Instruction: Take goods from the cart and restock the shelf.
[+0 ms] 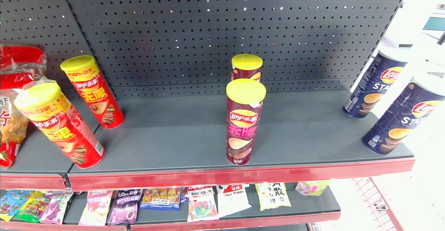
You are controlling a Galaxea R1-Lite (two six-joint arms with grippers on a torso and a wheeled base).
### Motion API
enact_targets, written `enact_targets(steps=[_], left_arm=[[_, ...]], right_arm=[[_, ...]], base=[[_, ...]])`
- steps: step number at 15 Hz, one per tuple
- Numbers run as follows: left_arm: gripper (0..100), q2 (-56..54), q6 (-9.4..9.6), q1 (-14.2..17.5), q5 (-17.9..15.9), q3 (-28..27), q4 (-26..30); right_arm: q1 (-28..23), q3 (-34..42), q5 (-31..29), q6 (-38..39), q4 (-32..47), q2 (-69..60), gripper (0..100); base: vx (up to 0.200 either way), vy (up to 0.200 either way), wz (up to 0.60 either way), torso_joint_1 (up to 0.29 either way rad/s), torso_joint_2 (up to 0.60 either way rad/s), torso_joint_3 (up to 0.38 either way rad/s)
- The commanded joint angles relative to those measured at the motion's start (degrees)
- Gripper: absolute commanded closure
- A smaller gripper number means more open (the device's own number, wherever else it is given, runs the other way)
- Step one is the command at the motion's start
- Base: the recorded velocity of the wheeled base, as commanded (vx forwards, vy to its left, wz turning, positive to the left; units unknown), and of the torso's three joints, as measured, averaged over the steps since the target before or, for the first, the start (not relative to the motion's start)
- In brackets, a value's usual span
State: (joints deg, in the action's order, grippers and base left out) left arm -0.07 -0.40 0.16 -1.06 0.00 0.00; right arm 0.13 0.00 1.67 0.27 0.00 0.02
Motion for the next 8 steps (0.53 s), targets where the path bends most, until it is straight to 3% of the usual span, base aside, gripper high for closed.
enact_targets(steps=[1,6,7,8], left_arm=[[0,0.07,0.05,0.02,0.01,0.00,0.00],[0,0.95,-0.04,-0.25,-2.19,0.00,-0.26],[0,7.02,-3.29,-2.27,-4.48,-8.26,-1.49],[0,21.34,-10.14,-4.82,-4.04,-19.25,-2.55]], right_arm=[[0.04,0.00,-0.09,-0.09,0.00,-0.02,0],[0.04,0.00,-0.18,-0.27,0.00,0.06,0],[0.04,0.00,-0.18,-0.36,0.00,-0.02,0],[0.04,0.00,-0.18,-0.36,0.00,0.06,0]], base=[[0.000,0.000,0.00,0.000,0.00,0.000],[0.000,0.000,0.00,0.000,0.00,0.000],[0.000,0.000,0.00,0.000,0.00,0.000],[0.000,0.000,0.00,0.000,0.00,0.000]])
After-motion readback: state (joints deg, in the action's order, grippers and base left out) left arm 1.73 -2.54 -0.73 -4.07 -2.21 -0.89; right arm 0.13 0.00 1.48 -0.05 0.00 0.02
